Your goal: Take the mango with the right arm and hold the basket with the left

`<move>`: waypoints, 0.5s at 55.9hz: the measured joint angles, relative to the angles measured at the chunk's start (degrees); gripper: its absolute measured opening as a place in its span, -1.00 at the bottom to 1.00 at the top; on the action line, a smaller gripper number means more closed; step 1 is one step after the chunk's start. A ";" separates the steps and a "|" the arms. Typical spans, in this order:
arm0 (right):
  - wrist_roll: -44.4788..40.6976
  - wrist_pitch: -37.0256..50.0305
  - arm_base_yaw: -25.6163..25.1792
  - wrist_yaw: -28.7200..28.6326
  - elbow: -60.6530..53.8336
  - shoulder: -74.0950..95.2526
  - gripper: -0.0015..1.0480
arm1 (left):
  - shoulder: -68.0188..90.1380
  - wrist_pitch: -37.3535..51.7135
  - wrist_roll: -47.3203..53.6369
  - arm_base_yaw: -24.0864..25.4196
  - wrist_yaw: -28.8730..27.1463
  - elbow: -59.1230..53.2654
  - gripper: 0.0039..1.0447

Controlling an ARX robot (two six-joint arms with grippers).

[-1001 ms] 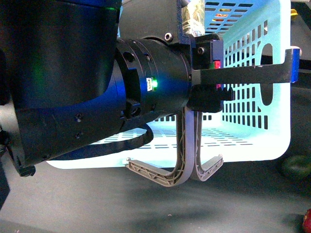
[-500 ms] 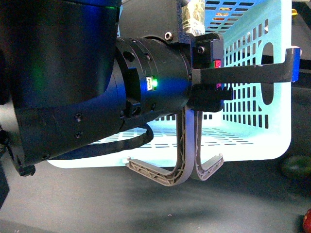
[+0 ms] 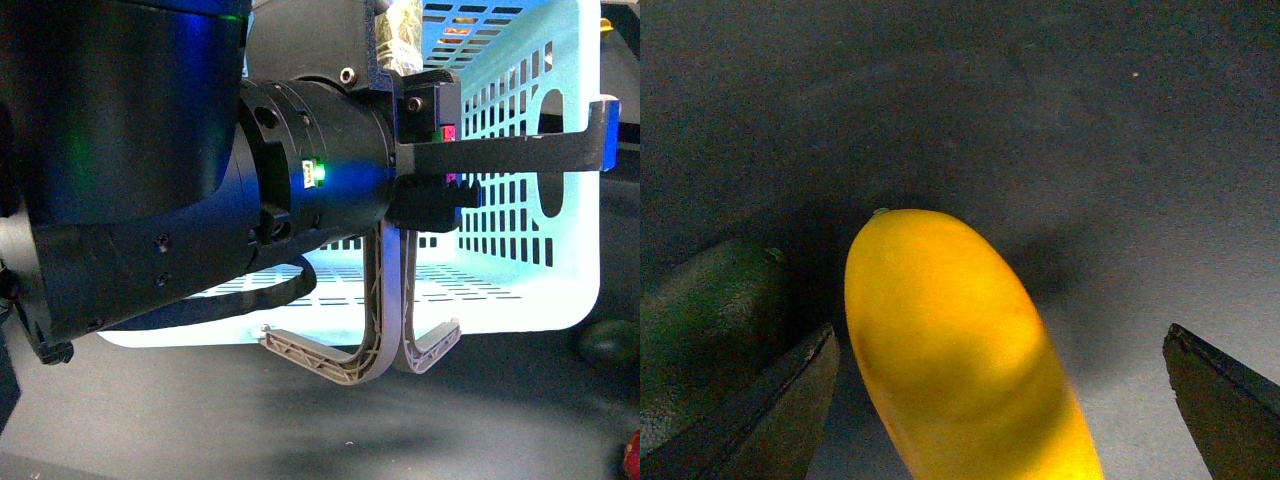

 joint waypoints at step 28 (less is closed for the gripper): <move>-2.67 -2.21 1.49 -1.51 1.46 3.17 0.84 | 0.00 0.00 0.00 0.00 -0.02 0.00 -0.92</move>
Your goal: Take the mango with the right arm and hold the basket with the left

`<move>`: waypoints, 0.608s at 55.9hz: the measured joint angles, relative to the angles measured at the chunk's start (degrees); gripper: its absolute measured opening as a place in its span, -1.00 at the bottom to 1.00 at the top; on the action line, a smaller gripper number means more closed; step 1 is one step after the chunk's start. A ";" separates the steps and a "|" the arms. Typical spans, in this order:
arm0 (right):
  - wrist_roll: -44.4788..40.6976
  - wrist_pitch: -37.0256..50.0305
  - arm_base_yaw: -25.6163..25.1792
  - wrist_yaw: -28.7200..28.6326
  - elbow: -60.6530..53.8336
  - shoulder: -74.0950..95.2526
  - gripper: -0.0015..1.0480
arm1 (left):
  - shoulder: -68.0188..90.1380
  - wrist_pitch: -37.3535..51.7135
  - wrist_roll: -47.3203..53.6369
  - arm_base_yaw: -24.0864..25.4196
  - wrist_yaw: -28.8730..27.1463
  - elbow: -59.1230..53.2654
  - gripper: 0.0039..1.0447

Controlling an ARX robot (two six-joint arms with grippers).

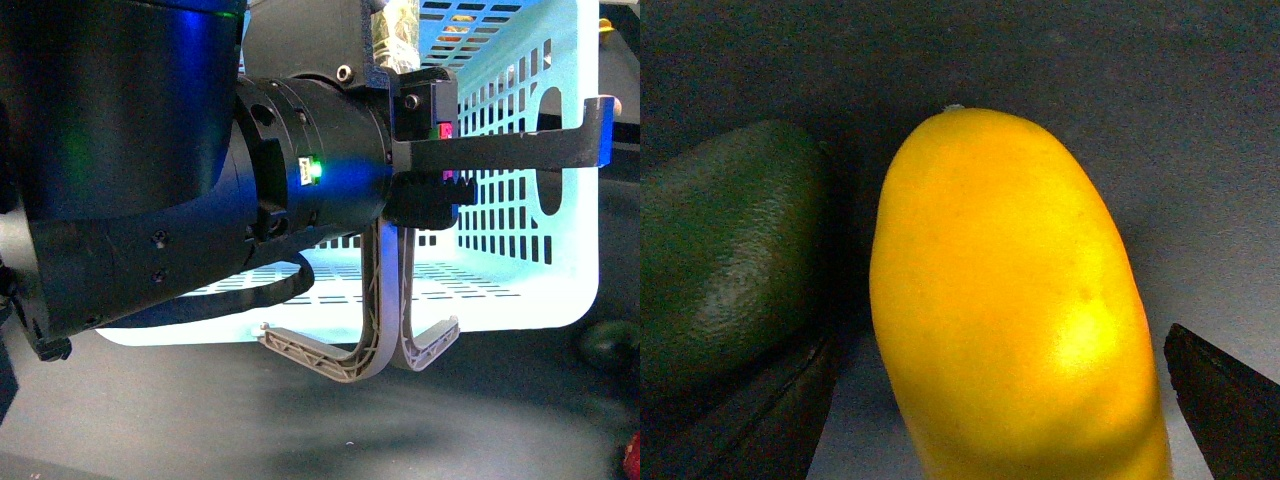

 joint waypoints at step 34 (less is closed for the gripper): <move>1.18 3.06 -0.39 -7.91 -8.68 -11.06 0.08 | 0.00 0.00 0.00 -0.02 0.02 0.00 -0.92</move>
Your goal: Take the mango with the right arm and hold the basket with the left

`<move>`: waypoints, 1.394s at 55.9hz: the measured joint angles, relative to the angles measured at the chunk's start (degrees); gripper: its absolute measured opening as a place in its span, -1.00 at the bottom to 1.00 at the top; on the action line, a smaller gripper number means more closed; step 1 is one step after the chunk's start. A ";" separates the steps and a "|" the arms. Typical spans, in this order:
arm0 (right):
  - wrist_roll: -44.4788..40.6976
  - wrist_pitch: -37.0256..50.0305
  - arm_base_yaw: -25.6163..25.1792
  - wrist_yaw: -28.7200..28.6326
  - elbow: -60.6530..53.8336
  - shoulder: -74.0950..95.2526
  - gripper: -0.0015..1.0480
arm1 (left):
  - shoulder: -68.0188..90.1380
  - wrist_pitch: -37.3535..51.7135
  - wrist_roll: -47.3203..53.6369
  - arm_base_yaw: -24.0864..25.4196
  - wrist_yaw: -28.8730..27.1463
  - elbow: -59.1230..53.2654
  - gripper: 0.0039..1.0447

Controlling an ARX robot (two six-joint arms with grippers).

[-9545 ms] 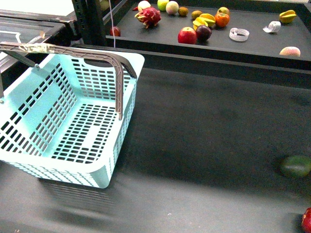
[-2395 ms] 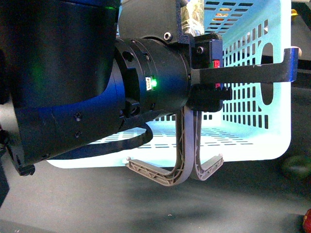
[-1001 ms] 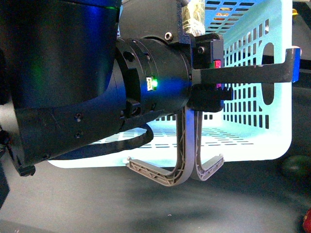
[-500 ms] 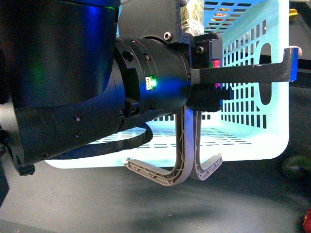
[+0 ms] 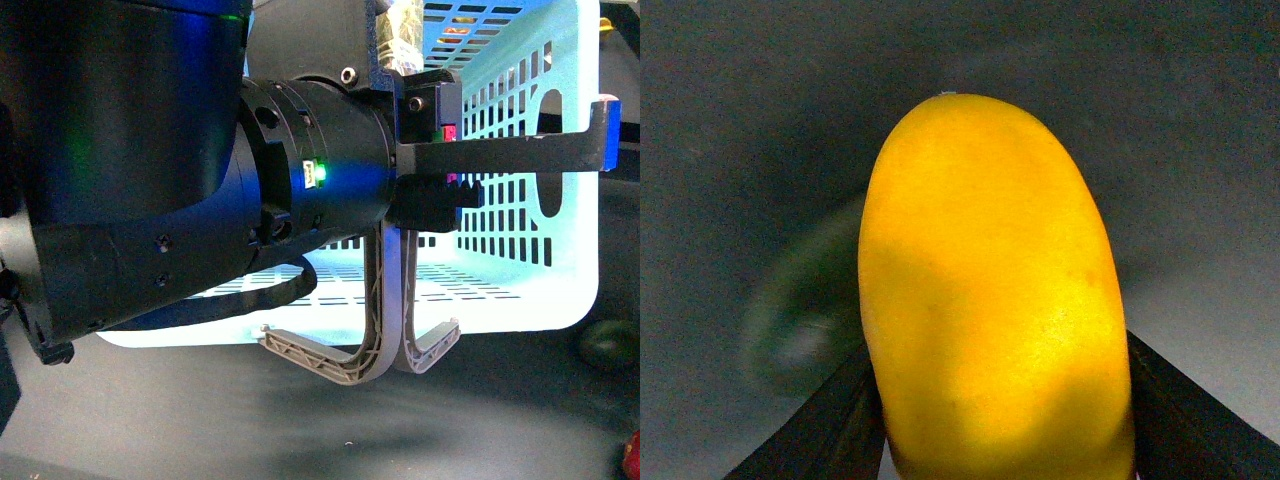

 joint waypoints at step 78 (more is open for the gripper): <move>8.79 -7.30 40.33 -6.16 -13.44 -45.66 0.08 | 0.00 0.00 -0.02 0.02 0.00 0.00 -0.92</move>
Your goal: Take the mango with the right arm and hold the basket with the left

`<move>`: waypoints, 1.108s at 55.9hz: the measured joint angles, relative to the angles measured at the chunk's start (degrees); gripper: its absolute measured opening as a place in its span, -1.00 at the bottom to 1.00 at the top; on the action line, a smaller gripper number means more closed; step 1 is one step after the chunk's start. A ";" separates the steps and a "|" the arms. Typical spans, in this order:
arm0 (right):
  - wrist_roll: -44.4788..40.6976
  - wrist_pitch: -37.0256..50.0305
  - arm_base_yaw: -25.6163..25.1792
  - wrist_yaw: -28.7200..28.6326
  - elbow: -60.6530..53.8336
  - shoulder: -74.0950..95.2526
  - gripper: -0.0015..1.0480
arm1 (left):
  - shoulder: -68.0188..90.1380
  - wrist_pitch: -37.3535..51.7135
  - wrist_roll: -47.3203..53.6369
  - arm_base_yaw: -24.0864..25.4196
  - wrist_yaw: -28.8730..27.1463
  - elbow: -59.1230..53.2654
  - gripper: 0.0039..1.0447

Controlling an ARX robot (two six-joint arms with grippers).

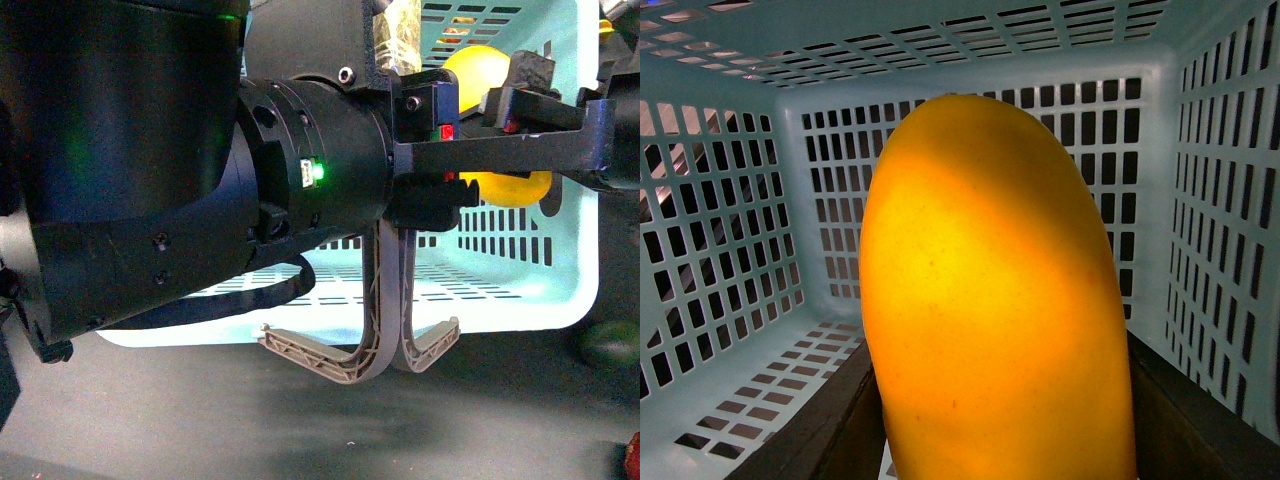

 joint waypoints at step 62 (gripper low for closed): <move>0.39 -18.78 -8.11 20.02 -23.87 -58.53 0.84 | 0.42 0.00 -0.35 0.02 0.04 -0.07 -0.92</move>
